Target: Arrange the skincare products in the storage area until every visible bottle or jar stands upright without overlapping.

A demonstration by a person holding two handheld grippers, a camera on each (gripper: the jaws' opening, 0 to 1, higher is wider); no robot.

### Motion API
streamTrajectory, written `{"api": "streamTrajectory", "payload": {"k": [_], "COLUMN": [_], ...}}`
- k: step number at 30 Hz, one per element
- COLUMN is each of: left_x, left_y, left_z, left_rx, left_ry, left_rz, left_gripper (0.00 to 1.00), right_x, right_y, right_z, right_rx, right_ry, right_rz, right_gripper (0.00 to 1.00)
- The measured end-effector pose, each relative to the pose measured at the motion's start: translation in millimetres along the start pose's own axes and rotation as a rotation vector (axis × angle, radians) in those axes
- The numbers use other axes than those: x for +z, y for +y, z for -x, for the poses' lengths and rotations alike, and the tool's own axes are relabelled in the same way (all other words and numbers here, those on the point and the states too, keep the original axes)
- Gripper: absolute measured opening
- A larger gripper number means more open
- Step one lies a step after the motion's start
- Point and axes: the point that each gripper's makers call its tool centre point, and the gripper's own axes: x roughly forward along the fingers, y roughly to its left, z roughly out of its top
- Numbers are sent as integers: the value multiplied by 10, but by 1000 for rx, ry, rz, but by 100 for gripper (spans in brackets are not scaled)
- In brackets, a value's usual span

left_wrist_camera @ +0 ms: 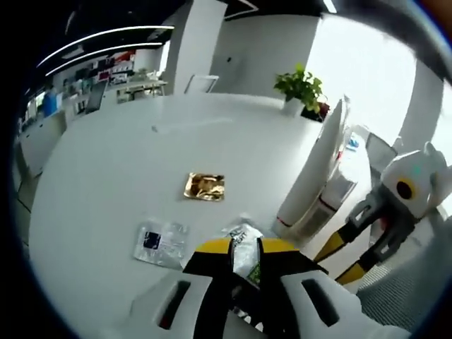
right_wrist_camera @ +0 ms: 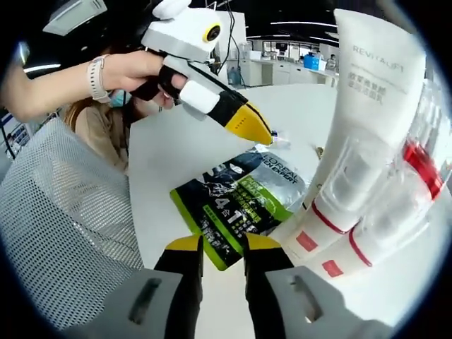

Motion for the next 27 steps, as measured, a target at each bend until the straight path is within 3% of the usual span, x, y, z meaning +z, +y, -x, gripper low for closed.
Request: {"api": "streamTrajectory", "payload": {"k": [2, 10, 14, 21, 27], "left_x": [96, 510, 658, 727, 710], "left_y": [-47, -447, -560, -595, -677], "left_z": [14, 67, 69, -55, -114], "left_rx": [-8, -150, -168, -178, -202], "left_ry": [-13, -111, -145, -160, -155], "left_rz": [-27, -112, -129, -119, -95], "left_gripper": [12, 19, 22, 21, 15], "right_x": [35, 107, 147, 191, 200], "right_y": [16, -1, -67, -110, -203], "right_z": [79, 407, 620, 866, 978], "right_rx": [0, -48, -92, -129, -168], "right_ry": [-17, -68, -111, -157, -174], "right_rz": [-14, -50, -96, -138, -148], "right_gripper": [22, 21, 21, 21, 21]}}
